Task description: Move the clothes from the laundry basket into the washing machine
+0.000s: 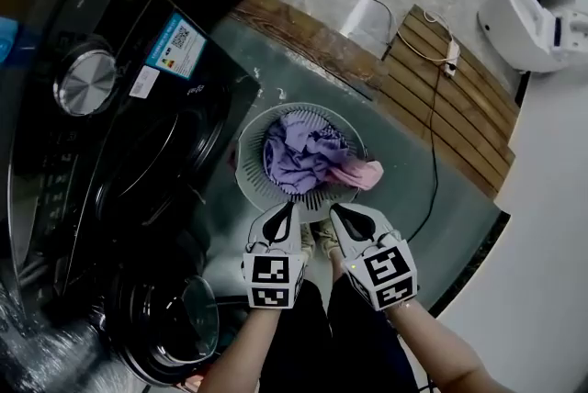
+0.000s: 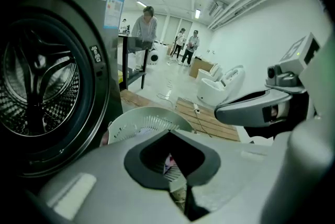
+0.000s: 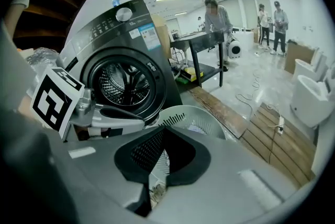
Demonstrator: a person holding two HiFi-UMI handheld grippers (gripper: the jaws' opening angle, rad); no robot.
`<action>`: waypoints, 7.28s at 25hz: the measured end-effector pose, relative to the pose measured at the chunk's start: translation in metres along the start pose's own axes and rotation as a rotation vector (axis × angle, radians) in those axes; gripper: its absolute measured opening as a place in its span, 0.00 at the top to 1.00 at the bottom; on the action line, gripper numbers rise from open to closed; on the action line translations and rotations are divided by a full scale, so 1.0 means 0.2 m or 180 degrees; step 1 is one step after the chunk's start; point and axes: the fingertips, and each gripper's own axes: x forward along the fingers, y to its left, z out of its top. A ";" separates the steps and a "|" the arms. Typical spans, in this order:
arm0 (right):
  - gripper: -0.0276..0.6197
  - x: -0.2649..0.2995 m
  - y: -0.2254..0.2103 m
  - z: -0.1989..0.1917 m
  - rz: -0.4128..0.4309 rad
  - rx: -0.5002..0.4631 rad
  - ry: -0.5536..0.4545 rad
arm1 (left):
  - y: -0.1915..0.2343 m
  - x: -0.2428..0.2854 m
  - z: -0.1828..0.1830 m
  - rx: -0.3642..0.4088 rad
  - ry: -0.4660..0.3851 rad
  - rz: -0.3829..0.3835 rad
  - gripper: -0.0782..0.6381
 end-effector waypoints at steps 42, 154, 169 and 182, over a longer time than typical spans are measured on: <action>0.92 0.56 -0.40 -0.67 -0.0339 0.0665 0.0173 | 0.19 1.45 -0.94 0.1199 0.1748 -0.0664 0.87; 0.92 0.76 0.45 -0.23 0.0925 -0.0047 0.0348 | 2.02 -0.24 0.13 -0.1318 -0.1435 0.2426 0.61; 0.92 0.75 0.37 -0.25 0.0852 0.0017 0.0308 | 1.31 0.15 -0.37 -0.1827 -0.0780 0.1662 0.30; 0.92 0.79 0.33 -0.26 0.0878 -0.0037 0.0305 | 1.47 0.31 -0.37 -0.1319 -0.0773 0.2317 0.70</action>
